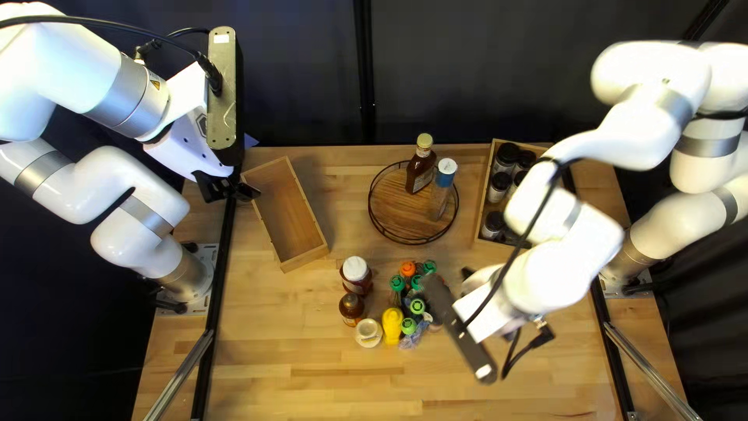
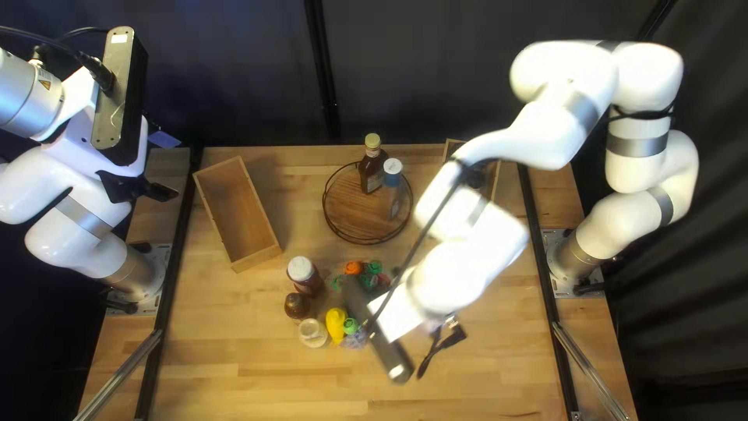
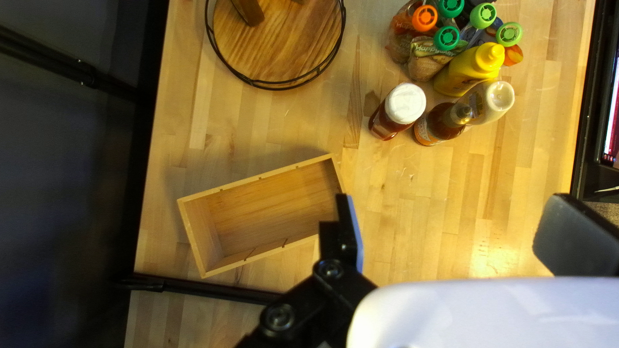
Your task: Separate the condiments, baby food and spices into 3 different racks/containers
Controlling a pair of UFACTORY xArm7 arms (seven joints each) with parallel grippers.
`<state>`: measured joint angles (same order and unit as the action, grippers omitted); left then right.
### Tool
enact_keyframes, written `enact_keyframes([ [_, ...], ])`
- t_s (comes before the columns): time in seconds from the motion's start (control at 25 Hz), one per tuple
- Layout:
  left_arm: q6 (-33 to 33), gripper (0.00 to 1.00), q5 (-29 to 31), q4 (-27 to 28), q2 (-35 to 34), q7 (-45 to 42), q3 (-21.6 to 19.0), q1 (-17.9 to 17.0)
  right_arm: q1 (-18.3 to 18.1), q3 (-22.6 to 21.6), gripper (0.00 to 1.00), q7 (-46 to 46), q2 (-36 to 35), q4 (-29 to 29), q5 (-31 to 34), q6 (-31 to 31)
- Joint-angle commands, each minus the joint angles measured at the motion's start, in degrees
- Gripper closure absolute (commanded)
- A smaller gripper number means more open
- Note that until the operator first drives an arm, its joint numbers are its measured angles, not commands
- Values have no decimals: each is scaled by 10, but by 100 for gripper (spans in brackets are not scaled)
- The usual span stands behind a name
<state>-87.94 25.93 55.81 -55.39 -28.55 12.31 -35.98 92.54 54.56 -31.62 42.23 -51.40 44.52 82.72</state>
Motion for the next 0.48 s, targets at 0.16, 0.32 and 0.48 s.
enact_keyframes([
  [0.16, 0, 0, 0, 0, 0, 0, 0, 0, -150, -88, 100, -36, 96, 76, 40, 85],
  [0.32, 0, 0, 0, 0, 0, 0, 0, 0, -194, -96, 100, -41, 113, 89, 63, 106],
  [0.48, 0, 0, 0, 0, 0, 0, 0, 0, -238, -93, 100, -52, 124, 100, 93, 120],
])
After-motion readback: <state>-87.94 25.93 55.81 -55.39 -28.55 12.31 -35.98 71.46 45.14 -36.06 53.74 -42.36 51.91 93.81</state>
